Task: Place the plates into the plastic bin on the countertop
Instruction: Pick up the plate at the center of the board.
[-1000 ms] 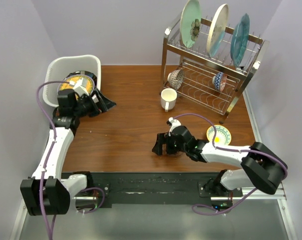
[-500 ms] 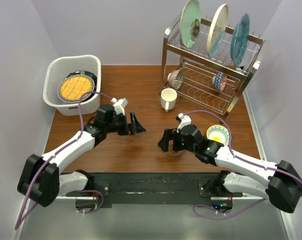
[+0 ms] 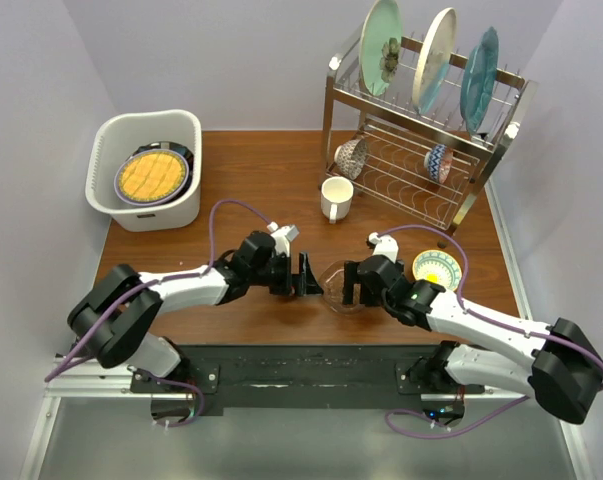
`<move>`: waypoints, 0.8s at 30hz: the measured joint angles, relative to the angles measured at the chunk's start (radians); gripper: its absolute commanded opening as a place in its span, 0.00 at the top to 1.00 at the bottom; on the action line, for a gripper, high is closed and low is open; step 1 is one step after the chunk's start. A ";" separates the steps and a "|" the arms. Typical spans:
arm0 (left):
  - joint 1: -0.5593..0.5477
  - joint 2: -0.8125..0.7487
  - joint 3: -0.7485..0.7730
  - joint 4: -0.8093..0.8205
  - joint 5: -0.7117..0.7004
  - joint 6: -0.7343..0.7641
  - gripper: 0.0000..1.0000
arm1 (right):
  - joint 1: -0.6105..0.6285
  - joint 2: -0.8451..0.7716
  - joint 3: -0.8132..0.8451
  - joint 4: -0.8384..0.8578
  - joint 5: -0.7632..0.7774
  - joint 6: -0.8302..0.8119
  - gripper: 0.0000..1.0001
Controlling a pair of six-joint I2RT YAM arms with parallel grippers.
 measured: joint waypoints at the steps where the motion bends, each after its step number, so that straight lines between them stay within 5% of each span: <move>1: -0.012 0.017 0.000 0.018 -0.003 -0.008 0.13 | -0.005 0.001 0.000 -0.011 0.010 0.004 0.01; 24: -0.049 0.240 -0.010 0.301 -0.019 -0.130 0.57 | -0.105 -0.047 -0.034 0.006 -0.025 -0.011 0.01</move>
